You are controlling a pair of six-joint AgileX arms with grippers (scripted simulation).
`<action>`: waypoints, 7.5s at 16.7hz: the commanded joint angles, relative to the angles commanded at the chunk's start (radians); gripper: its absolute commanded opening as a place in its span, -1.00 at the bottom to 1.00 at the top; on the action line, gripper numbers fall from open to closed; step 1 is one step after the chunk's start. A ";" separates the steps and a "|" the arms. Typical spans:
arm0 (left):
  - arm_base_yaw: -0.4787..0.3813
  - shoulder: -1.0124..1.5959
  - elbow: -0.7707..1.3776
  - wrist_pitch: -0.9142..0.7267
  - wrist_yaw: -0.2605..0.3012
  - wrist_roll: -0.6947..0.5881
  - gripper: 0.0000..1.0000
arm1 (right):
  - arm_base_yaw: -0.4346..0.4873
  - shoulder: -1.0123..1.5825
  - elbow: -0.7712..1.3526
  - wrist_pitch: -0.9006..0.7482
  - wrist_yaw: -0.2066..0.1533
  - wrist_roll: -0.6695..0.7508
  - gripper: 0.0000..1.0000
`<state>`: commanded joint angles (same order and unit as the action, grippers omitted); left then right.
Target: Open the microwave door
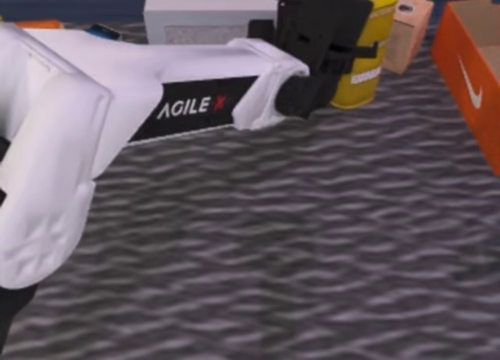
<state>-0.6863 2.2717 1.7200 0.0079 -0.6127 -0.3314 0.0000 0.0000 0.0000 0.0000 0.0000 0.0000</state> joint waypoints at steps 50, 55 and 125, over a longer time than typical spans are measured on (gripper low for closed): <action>0.038 0.314 0.934 -1.212 0.306 -0.254 -1.00 | 0.000 0.000 0.000 0.000 0.000 0.000 1.00; 0.031 0.294 0.893 -1.184 0.311 -0.242 -1.00 | 0.000 0.000 0.000 0.000 0.000 0.000 1.00; 0.045 -0.011 0.333 -0.891 0.402 -0.058 -1.00 | 0.000 0.000 0.000 0.000 0.000 0.000 1.00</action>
<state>-0.6417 2.2608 2.0535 -0.8827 -0.2109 -0.3895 0.0000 0.0000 0.0000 0.0000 0.0000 0.0000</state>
